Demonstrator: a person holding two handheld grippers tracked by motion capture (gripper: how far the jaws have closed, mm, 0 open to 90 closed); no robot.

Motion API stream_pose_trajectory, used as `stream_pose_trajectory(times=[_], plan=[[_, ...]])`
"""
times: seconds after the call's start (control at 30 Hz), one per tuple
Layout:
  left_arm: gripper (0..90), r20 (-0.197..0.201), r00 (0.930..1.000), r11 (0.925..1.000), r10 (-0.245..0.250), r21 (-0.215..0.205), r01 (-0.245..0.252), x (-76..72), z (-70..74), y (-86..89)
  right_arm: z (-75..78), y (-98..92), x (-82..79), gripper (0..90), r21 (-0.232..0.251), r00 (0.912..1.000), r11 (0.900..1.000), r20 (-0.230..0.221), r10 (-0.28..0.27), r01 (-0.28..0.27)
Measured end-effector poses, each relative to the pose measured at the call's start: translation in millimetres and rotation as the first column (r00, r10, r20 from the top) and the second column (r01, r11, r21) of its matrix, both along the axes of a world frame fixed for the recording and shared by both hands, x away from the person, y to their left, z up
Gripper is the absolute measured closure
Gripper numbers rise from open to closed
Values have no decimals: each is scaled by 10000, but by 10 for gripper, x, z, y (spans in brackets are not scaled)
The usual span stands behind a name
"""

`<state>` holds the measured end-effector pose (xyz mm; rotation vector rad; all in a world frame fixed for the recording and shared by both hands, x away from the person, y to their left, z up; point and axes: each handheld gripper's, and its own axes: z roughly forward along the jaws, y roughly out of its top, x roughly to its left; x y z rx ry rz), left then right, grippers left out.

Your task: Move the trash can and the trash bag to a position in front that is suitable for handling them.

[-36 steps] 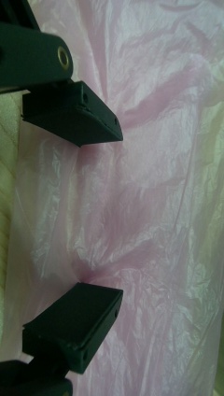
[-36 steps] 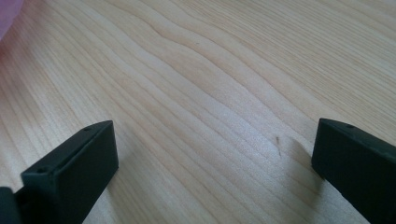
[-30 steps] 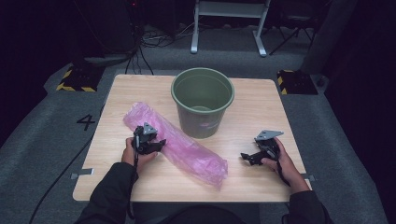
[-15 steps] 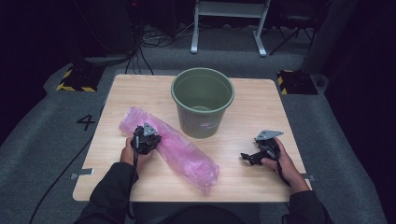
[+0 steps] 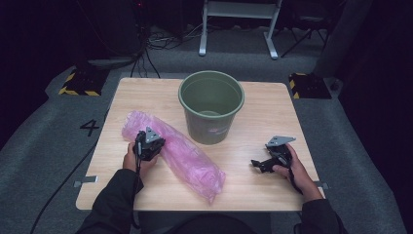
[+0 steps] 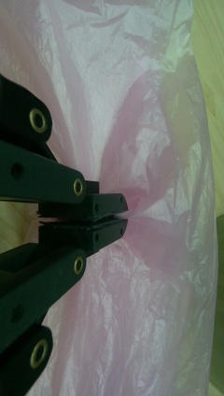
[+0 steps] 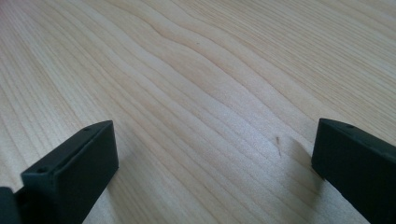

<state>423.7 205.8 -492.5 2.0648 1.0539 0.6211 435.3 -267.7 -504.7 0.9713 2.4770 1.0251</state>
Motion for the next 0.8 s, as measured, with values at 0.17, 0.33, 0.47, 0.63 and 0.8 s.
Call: stream_pose_trajectory(times=[0.17,0.33,0.47,0.63,0.8], plan=[[869,126,9999,10000,-56,10,56,6,12,17,0,0,0,7,0,10000,10000,-2,2,-2],[869,157,9998,9999,-109,55,109,2,21,19,0,0,0,6,0,10000,10000,-5,1,-1],[869,173,9998,9999,-64,-124,66,-9,24,35,1,1,10,6,-4,10000,10000,0,4,-4],[869,223,9997,9999,-107,-116,110,-11,31,63,1,1,12,7,-10,10000,10000,-4,-1,1],[870,267,9995,9998,-157,-143,161,-27,41,55,1,1,12,7,-9,10000,10000,-4,-1,1]])
